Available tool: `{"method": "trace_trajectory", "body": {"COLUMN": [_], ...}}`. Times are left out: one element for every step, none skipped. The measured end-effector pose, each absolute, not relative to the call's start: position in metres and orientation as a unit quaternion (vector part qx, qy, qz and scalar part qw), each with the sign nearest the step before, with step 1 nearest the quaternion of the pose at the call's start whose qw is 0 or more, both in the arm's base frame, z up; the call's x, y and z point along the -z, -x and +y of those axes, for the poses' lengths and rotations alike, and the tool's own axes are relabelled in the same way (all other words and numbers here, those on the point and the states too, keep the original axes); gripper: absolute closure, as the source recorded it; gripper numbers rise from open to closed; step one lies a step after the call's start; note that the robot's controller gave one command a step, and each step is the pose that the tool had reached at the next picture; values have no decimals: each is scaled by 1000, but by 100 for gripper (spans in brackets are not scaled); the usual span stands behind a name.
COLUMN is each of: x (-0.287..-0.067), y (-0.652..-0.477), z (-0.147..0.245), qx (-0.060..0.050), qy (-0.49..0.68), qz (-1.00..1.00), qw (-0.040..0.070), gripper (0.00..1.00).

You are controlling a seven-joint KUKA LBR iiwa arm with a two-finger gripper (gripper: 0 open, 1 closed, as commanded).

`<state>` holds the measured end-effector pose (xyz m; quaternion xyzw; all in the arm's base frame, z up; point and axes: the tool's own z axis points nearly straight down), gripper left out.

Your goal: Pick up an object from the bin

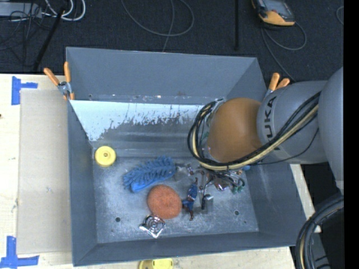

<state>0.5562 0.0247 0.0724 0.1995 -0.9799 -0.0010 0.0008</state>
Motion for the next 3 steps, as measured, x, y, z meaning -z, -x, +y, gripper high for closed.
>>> {"method": "trace_trajectory", "body": {"x": [-69, -69, -69], "y": [-549, -549, -549], "z": [29, 29, 29], "qx": [0, 0, 0], "qy": [-173, -174, -175], "qz": [-985, -985, -985], "qw": [1, 1, 1], "gripper": [100, 100, 100]}}
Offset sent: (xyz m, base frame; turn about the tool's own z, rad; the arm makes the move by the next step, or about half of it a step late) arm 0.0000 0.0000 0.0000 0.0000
